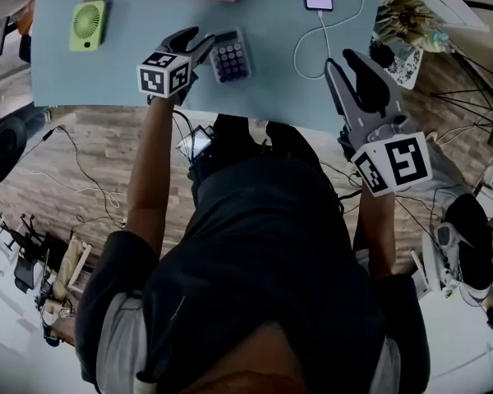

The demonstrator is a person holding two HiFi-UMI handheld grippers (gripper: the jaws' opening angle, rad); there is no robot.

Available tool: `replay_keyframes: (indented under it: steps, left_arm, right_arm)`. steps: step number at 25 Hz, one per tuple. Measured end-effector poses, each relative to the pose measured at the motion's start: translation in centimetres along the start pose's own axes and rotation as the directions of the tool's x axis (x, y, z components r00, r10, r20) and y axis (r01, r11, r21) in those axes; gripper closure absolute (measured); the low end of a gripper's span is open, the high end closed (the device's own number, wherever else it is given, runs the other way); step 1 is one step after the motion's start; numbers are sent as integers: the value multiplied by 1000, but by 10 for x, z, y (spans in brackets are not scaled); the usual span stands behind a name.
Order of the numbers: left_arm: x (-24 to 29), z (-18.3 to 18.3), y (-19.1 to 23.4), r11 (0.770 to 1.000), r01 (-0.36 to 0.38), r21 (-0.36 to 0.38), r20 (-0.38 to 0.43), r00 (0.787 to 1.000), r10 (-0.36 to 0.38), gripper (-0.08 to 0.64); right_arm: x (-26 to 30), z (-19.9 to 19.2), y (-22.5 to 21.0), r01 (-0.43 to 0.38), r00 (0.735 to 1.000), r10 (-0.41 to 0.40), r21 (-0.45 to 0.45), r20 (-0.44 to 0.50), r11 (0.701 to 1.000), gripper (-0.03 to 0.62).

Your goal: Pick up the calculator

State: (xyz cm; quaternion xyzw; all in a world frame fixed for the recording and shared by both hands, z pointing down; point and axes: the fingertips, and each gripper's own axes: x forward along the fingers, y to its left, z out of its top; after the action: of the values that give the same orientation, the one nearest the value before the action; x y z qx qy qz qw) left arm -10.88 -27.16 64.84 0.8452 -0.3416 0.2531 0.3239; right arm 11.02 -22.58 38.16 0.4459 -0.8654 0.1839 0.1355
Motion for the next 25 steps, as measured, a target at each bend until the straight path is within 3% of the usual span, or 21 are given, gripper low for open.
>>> replay_keyframes:
  steps: [17, 21, 25]
  left_arm:
    - [54, -38, 11, 992, 108, -66, -157, 981, -118, 324]
    - [53, -36, 10, 985, 126, -114, -130, 981, -140, 354]
    - [38, -15, 4, 980, 135, -149, -9, 990, -138, 410]
  right_arm:
    - [28, -15, -1, 2, 998, -2, -5, -63, 1000, 472]
    - [28, -12, 3, -4, 998, 3, -15, -58, 1000, 474]
    - [26, -10, 6, -12, 999, 11, -25, -49, 1000, 474]
